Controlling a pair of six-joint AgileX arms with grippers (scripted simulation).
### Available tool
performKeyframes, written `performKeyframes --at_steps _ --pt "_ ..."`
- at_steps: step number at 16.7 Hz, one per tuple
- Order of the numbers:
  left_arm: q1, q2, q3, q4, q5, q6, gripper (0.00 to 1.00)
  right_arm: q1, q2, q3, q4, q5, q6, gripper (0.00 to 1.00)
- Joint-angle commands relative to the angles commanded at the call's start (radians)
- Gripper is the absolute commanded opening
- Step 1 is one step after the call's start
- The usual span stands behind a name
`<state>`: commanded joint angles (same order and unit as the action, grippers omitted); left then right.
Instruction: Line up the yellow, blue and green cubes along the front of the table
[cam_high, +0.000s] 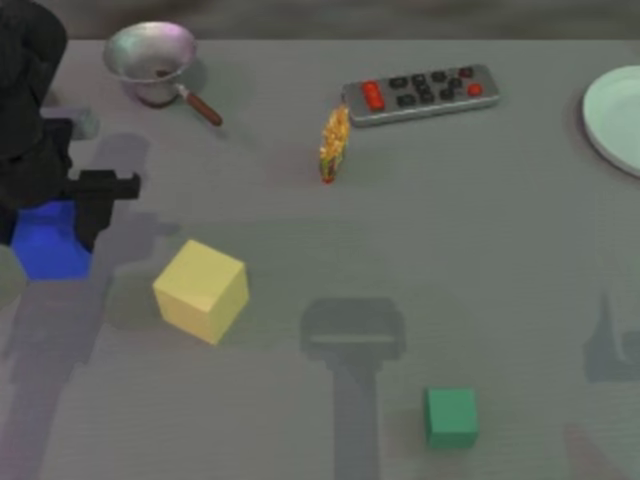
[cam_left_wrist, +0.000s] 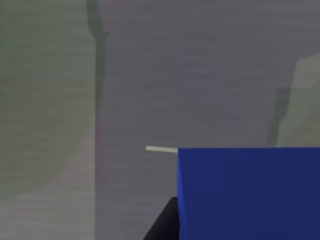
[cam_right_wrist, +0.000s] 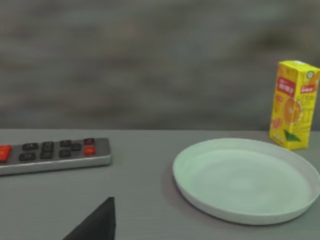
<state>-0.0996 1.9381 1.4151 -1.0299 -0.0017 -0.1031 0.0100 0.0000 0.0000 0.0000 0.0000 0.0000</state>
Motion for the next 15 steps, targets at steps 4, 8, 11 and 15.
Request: performKeyframes --at_steps 4,8,11,15 --pt "-0.070 0.017 0.025 -0.017 -0.001 -0.070 0.00 0.000 0.000 0.000 0.000 0.000 0.000 1.00" --pt "-0.293 0.043 0.073 -0.053 -0.004 -0.291 0.00 0.000 0.000 0.000 0.000 0.000 0.000 1.00" --pt "-0.516 0.057 0.105 -0.082 -0.005 -0.505 0.00 0.000 0.000 0.000 0.000 0.000 0.000 1.00" --pt "-0.763 0.057 0.139 -0.106 -0.008 -0.747 0.00 0.000 0.000 0.000 0.000 0.000 0.000 1.00"
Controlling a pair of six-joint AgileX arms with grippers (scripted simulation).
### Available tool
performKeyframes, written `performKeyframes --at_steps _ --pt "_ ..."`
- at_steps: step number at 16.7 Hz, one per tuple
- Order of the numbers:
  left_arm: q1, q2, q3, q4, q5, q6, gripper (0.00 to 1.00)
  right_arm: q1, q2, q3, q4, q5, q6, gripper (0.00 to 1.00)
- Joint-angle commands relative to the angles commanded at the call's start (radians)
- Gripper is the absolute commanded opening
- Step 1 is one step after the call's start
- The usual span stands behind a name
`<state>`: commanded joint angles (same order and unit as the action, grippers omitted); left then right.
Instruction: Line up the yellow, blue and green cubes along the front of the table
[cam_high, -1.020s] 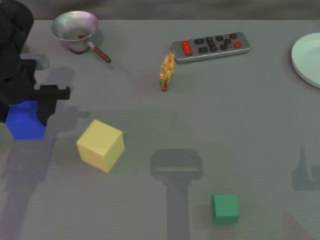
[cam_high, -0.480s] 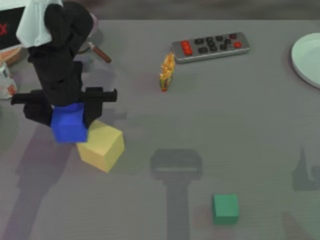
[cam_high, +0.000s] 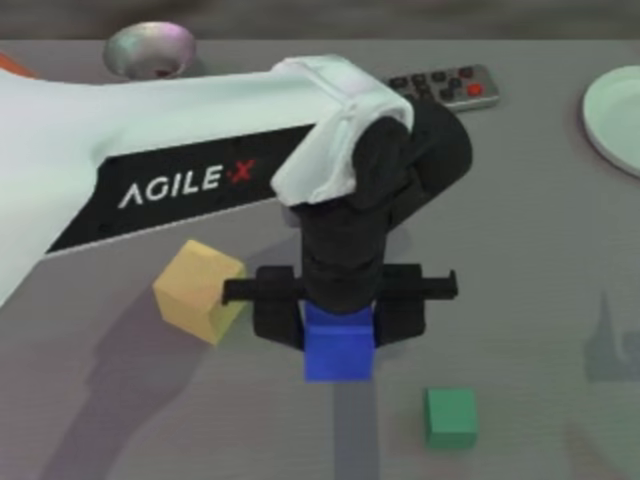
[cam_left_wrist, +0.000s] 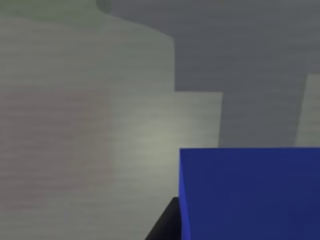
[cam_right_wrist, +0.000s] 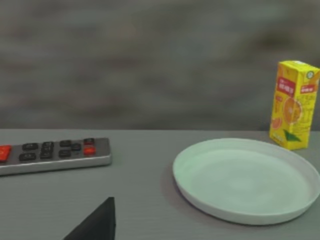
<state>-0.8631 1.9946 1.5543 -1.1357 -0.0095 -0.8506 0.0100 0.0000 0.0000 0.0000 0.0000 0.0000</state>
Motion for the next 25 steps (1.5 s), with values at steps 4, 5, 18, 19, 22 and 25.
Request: performKeyframes --at_steps 4,5,18,19,22,25 --pt "-0.087 -0.015 0.008 -0.001 -0.004 -0.087 0.00 0.000 0.000 0.000 0.000 0.000 0.000 1.00" --pt "-0.087 -0.015 0.008 -0.001 -0.004 -0.087 0.00 0.000 0.000 0.000 0.000 0.000 0.000 1.00" --pt "-0.088 0.062 -0.167 0.252 -0.003 -0.087 0.00 0.000 0.000 0.000 0.000 0.000 0.000 1.00" --pt "-0.088 0.063 -0.168 0.253 -0.003 -0.087 0.00 0.000 0.000 0.000 0.000 0.000 0.000 1.00" --pt "-0.088 0.063 -0.168 0.253 -0.003 -0.087 0.08 0.000 0.000 0.000 0.000 0.000 0.000 1.00" --pt "-0.088 0.063 -0.168 0.253 -0.003 -0.087 0.30 0.000 0.000 0.000 0.000 0.000 0.000 1.00"
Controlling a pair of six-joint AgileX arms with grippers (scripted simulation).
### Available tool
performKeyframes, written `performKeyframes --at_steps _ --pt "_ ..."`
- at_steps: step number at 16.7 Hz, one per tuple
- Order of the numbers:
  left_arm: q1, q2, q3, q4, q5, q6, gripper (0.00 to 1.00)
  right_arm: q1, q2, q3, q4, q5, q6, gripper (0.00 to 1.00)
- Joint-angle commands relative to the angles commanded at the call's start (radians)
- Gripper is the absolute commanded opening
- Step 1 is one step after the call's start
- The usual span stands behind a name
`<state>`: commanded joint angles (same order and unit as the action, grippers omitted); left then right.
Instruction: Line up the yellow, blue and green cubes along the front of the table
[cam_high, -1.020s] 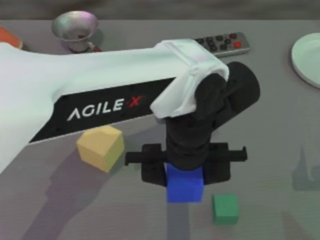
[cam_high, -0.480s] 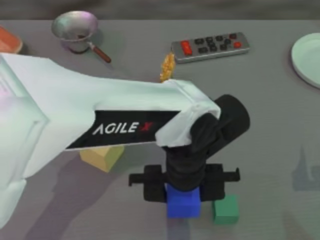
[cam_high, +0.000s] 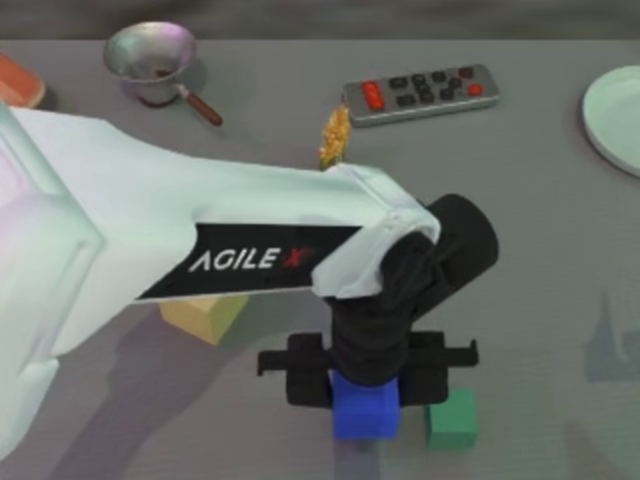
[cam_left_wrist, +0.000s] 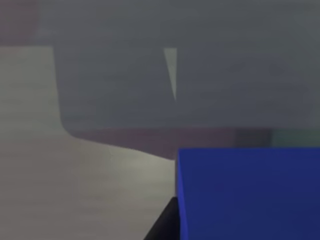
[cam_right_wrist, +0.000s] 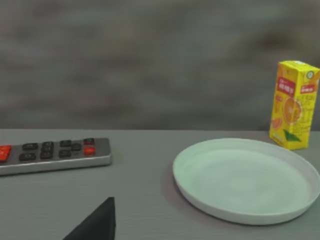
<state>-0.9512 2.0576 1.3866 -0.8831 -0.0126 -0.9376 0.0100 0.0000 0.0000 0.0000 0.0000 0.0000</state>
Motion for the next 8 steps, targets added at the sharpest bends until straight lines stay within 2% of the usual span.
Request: performKeyframes --at_steps 8 --pt "0.000 0.000 0.000 0.000 0.000 0.000 0.90 0.000 0.000 0.000 0.000 0.000 0.000 1.00"
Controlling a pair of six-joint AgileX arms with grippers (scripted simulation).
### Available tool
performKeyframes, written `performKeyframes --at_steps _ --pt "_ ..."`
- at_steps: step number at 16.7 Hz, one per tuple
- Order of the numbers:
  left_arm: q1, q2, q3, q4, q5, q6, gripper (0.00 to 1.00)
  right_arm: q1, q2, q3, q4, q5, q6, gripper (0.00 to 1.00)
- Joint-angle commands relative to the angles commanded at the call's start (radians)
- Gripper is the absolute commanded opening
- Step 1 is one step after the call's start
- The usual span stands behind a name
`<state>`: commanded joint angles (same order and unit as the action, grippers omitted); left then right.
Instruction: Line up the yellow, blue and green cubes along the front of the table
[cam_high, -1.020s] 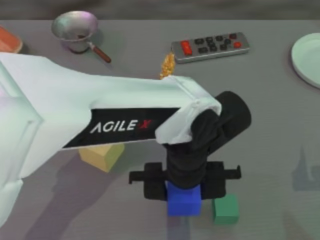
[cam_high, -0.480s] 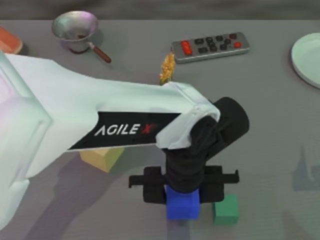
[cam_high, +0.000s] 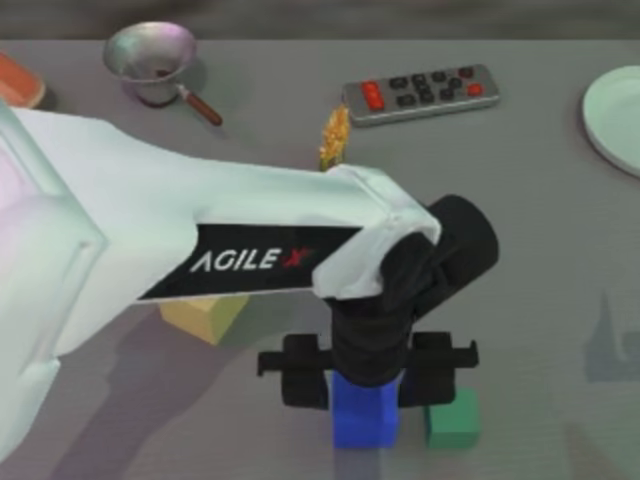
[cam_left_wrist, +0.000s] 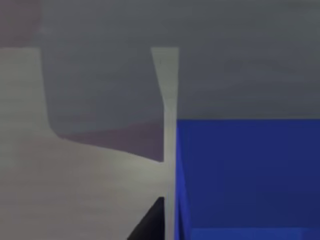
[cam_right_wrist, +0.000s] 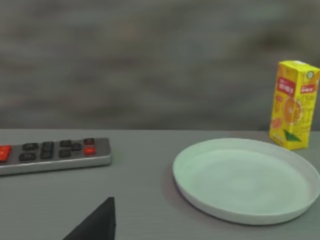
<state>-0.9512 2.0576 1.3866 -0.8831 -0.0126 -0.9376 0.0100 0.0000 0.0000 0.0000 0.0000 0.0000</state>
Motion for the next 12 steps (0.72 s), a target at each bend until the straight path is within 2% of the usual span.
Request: performKeyframes --at_steps 1,2,12 --pt "0.000 0.000 0.000 0.000 0.000 0.000 0.98 0.000 0.000 0.000 0.000 0.000 0.000 1.00" --pt "0.000 0.000 0.000 0.000 0.000 0.000 1.00 0.000 0.000 0.000 0.000 0.000 0.000 1.00" --pt "0.000 -0.005 0.016 -0.018 0.000 -0.001 1.00 0.000 0.000 0.000 0.000 0.000 0.000 1.00"
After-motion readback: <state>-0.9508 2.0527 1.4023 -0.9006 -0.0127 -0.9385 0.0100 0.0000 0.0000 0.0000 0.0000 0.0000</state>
